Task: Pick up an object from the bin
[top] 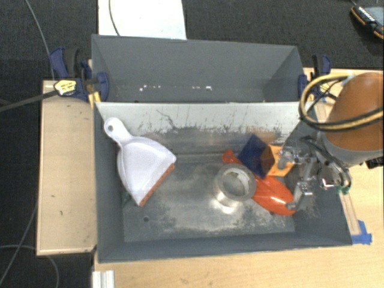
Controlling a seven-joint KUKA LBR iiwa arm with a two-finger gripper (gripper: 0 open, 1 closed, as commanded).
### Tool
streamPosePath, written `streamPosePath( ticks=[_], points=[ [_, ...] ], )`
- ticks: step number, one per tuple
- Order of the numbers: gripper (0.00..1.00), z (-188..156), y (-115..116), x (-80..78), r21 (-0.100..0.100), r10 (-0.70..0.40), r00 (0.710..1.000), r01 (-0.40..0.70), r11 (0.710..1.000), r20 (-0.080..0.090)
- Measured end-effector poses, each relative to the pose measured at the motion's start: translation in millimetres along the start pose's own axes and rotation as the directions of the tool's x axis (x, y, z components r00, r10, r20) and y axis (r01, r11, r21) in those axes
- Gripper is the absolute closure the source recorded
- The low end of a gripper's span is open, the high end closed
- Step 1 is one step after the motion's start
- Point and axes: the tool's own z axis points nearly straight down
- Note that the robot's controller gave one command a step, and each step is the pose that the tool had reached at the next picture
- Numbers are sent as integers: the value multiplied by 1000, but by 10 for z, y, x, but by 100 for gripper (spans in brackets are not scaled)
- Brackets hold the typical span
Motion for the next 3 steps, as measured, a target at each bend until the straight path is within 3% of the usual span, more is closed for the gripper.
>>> streamPosePath(
  ticks=[1, 2, 3],
  points=[
    [0, -41, 5, -18, 1, -6, 1000, 6, 1000, 8],
    [0, 1075, -29, 86, -2, 293, 956, -293, 956, 10],
    [0, 559, -82, 224, 0, 151, 988, -151, 988, 20]
  ],
)
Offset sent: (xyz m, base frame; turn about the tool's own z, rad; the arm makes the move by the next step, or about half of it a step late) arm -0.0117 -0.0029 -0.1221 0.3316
